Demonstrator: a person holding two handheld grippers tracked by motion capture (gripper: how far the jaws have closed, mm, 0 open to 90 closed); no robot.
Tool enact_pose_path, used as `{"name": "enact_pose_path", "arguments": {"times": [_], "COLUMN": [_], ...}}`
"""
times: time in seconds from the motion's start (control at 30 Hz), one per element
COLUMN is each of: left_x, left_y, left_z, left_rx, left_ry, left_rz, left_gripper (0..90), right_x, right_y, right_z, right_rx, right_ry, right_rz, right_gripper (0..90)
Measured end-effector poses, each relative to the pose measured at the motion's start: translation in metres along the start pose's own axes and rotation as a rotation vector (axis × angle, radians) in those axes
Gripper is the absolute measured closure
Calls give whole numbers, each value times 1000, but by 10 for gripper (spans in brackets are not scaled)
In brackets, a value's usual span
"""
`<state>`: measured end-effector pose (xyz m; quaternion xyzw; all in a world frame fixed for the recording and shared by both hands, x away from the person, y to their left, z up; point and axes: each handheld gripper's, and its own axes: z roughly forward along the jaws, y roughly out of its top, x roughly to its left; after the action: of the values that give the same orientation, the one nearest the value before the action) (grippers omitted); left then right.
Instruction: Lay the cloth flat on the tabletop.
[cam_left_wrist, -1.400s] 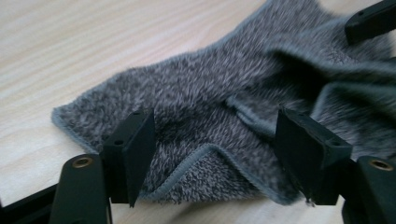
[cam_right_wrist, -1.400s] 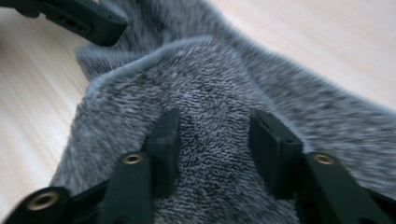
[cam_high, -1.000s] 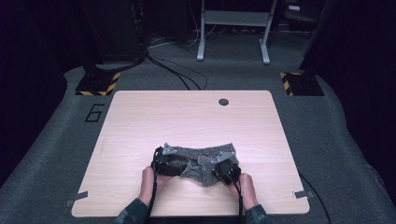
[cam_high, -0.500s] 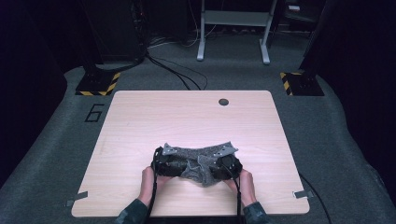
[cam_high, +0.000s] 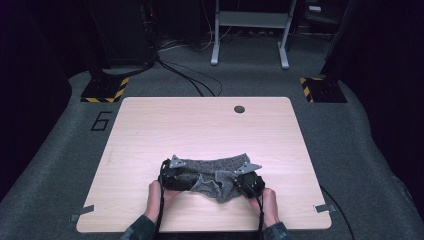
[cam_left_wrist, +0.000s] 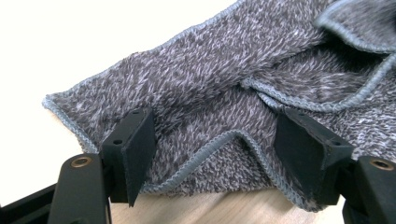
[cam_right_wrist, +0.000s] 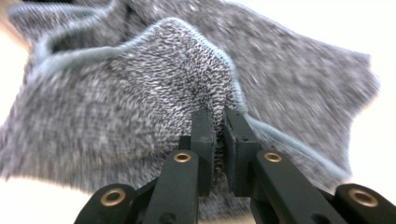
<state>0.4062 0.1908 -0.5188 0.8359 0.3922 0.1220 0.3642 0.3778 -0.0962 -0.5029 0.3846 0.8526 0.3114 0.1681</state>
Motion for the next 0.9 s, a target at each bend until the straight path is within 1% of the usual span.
{"name": "enact_pose_path", "arguments": {"times": [0.13, 0.2, 0.27, 0.3, 0.33, 0.37, 0.4, 0.43, 0.47, 0.5, 0.53, 0.57, 0.6, 0.63, 0.67, 0.7, 0.73, 0.77, 0.8, 0.83, 0.87, 0.9], "left_x": [1, 2, 4, 5, 7, 7, 9, 11, 12, 14, 16, 19, 22, 24, 28, 29, 31, 33, 35, 36, 38, 38], "left_y": [-1, -2, -3, -3, -3, -4, -3, -2, -1, 1, 3, 5, 7, 10, 13, 14, 17, 19, 22, 24, 26, 28], "left_z": [-1, -2, -3, -4, -5, -7, -10, -14, -17, -21, -24, -27, -29, -31, -31, -30, -29, -26, -23, -21, -19, -15], "left_rx": [1, -8, -5, -13, -11, -18, -30, -40, -62, -71, -87, -90, -93, -91, -90, -87, -80, -81, -69, -66, -54, -48], "left_ry": [-6, -11, -33, -53, -55, -64, -70, -65, -57, -56, -46, -33, -17, -5, 20, 27, 42, 47, 62, 66, 81, 91], "left_rz": [-6, -6, -6, -19, -14, -27, -36, -41, -53, -63, -68, -67, -60, -64, -57, -62, -60, -63, -62, -64, -54, -59], "left_gripper": [291, 290, 287, 280, 258, 233, 225, 222, 212, 204, 201, 198, 192, 190, 188, 185, 185, 181, 180, 181, 182, 186], "right_x": [-7, -13, -14, -15, -16, -18, -21, -24, -29, -32, -36, -40, -44, -49, -53, -59, -62, -64, -69, -71, -73, -75], "right_y": [-13, -24, -32, -35, -36, -36, -35, -33, -30, -26, -22, -17, -13, -8, -3, 3, 6, 11, 16, 21, 24, 28], "right_z": [-15, -23, -28, -30, -32, -34, -37, -41, -43, -46, -48, -49, -49, -48, -46, -42, -38, -33, -26, -19, -14, -7], "right_rx": [4, 12, 29, 32, 28, 15, -9, -27, -41, -57, -70, -81, -93, -104, -108, -99, -101, -92, -78, -65, -55, -40], "right_ry": [-19, -8, 8, 17, 25, 32, 43, 55, 51, 49, 54, 59, 61, 59, 52, 46, 45, 35, 32, 27, 25, 23], "right_rz": [23, 40, 57, 56, 67, 70, 80, 88, 88, 102, 111, 104, 111, 114, 117, 124, 124, 129, 114, 118, 113, 107], "right_gripper": [850, 853, 844, 786, 705, 646, 604, 553, 507, 465, 427, 391, 371, 352, 336, 303, 294, 261, 244, 243, 243, 244]}}
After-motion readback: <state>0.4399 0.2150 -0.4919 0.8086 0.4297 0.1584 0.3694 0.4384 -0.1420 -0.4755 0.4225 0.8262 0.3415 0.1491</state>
